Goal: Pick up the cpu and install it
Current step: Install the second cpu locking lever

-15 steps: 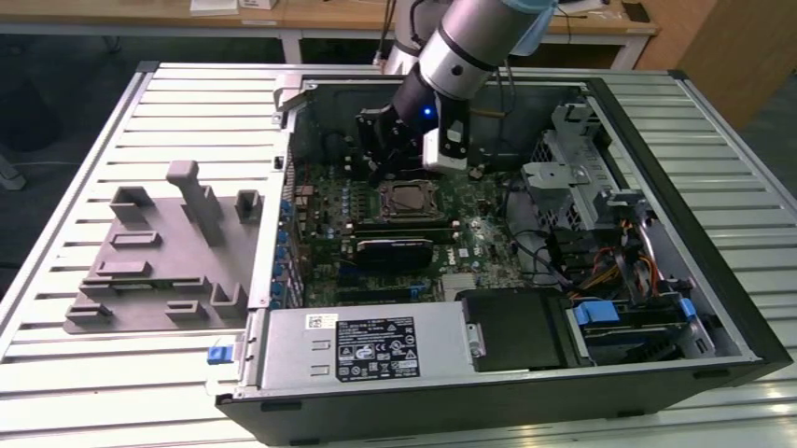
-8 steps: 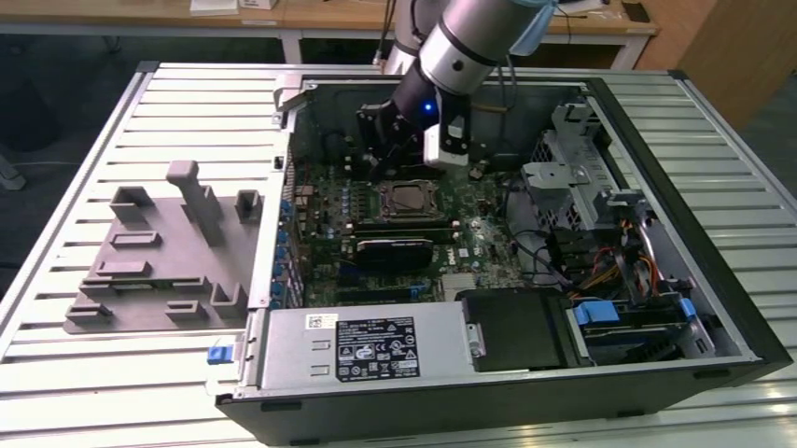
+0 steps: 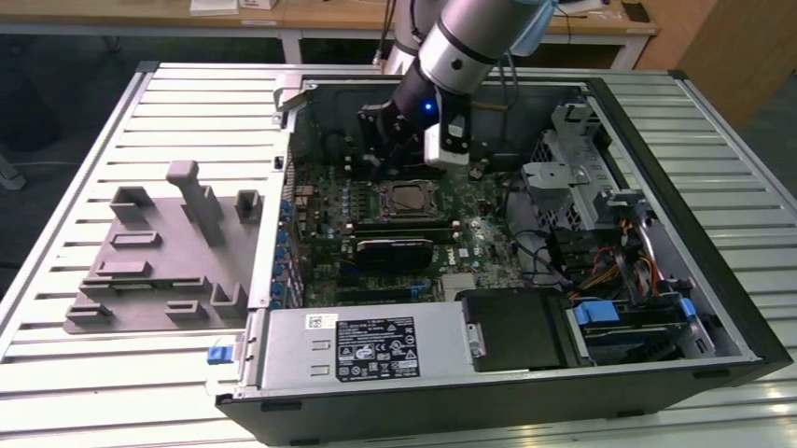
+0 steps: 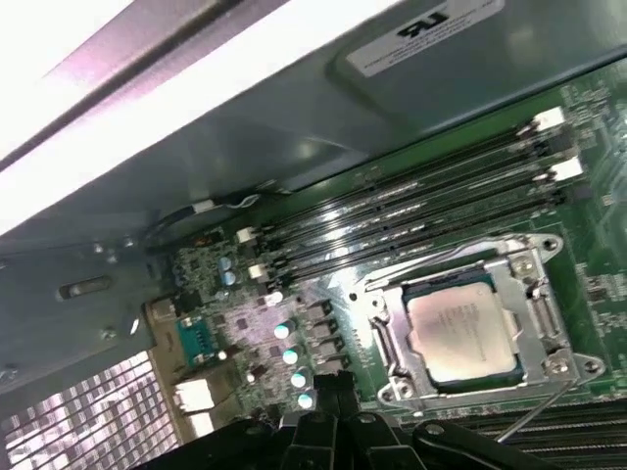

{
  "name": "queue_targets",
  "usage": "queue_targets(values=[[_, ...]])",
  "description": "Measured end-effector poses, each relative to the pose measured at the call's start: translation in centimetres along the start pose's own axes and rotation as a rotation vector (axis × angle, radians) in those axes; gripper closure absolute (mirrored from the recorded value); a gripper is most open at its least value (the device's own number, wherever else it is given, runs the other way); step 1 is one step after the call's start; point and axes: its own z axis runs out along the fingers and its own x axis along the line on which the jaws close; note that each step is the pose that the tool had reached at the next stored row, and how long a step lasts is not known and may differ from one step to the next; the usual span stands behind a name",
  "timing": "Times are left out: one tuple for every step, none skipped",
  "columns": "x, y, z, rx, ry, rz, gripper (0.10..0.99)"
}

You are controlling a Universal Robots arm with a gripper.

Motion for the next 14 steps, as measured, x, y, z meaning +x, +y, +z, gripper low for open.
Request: queue_targets(values=[[0.0,0.0,0.0,-0.005,-0.0119,-0.001,0.98],[0.0,0.0,0.0,-0.011,-0.0256,-0.002,0.98],[0.0,0.0,0.0,-0.018,-0.0399,-0.003,0.98],[0.0,0.0,0.0,-0.025,-0.0563,-0.003,0.98],[0.0,0.0,0.0,-0.031,-0.0711,-0.004,0.98],[0.0,0.0,0.0,-0.038,-0.0863,-0.005,0.98],[0.0,0.0,0.0,-0.044,-0.1012,-0.006,0.98],[0.0,0.0,0.0,-0.05,-0.1162,-0.007,0.98],[0.0,0.01,0.0,-0.057,-0.1309,-0.008,0.98],[-0.01,0.0,0.0,-0.063,-0.1461,-0.009,0.98],[0.0,0.0,0.0,-0.069,-0.1606,-0.01,0.98],[0.0,0.0,0.0,-0.075,-0.1754,-0.01,0.98],[0.0,0.0,0.0,-0.081,-0.1883,-0.011,0.98],[-0.01,0.01,0.01,-0.084,-0.1943,-0.011,0.98]])
